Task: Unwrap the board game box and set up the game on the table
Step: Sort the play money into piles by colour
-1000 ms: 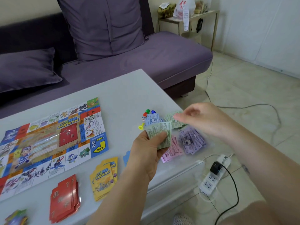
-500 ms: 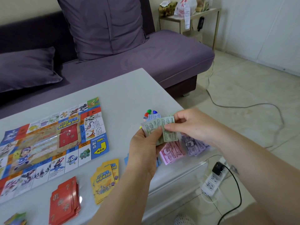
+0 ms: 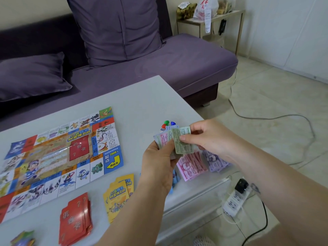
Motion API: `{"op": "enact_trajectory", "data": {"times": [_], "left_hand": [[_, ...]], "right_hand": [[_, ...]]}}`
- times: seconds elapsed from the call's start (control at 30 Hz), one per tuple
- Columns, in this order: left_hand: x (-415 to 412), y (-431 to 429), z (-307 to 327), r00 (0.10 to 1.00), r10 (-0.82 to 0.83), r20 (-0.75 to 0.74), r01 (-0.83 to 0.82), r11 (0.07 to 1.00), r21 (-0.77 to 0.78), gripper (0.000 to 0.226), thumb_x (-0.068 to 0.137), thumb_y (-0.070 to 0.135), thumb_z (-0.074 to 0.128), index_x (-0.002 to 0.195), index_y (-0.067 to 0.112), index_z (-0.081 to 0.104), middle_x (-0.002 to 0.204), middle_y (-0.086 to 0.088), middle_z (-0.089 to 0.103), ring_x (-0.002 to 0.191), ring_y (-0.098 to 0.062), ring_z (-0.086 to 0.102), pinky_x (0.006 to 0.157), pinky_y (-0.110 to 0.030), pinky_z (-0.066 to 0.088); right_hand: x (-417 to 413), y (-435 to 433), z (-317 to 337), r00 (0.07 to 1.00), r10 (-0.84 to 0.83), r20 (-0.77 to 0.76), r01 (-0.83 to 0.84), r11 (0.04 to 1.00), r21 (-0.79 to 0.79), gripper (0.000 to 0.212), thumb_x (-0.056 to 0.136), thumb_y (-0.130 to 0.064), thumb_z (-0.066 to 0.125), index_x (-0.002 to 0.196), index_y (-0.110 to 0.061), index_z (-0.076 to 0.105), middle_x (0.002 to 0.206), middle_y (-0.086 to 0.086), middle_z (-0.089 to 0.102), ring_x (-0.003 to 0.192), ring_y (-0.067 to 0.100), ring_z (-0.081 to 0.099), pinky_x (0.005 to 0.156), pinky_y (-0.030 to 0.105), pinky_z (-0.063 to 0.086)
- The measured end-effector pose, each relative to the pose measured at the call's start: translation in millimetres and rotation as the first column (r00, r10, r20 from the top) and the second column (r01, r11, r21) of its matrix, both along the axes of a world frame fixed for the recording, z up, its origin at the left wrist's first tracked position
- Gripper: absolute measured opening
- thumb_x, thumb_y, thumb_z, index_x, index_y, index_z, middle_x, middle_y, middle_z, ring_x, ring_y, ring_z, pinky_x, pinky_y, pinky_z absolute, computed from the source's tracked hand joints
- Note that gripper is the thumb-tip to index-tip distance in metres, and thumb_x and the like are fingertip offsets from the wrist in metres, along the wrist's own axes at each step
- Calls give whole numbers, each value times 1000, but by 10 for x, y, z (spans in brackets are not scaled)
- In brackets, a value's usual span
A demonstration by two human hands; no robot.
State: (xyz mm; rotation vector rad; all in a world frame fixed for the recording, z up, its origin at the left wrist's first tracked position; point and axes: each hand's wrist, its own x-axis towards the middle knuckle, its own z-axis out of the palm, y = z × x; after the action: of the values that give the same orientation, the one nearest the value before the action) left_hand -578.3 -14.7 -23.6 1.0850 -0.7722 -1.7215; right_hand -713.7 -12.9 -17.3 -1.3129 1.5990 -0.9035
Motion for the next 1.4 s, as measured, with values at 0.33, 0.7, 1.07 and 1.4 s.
{"op": "enact_trajectory", "data": {"times": [0.33,0.7,1.07,1.4], "left_hand": [[-20,4,7,995,68,-73,-61,995,83,16,94,0,47,90,4,62,69,-8,72,61,-16,70,51,-22,55],[-67,-35,-2,965,193,-179,-145,957,250,18,96,1,40,90,-1,56,85,-16,65,80,-22,64,68,-34,55],[-33,38,-44,997,30,-68,-25,997,77,19,91,-6,47,96,3,63,68,-7,71,56,-12,67,51,-20,54],[289,85,-79,999,45,30,-47,998,52,27,96,-2,40,87,8,63,70,-3,73,62,-9,69,53,-18,54]], "right_hand": [[1,-28,-37,997,-48,58,47,999,11,2,86,-25,68,86,-26,69,74,-8,69,62,3,59,62,24,46],[-302,-170,-90,950,-290,-120,267,948,-172,11,87,-21,65,94,-13,70,88,2,72,80,18,69,76,42,56],[54,-36,27,971,0,-239,-27,994,-110,26,75,-47,72,85,-23,70,80,-9,69,73,3,62,64,20,46],[3,13,-41,983,-10,-185,8,1000,-8,25,78,-37,74,99,-23,70,86,-6,70,81,10,66,73,25,49]]}}
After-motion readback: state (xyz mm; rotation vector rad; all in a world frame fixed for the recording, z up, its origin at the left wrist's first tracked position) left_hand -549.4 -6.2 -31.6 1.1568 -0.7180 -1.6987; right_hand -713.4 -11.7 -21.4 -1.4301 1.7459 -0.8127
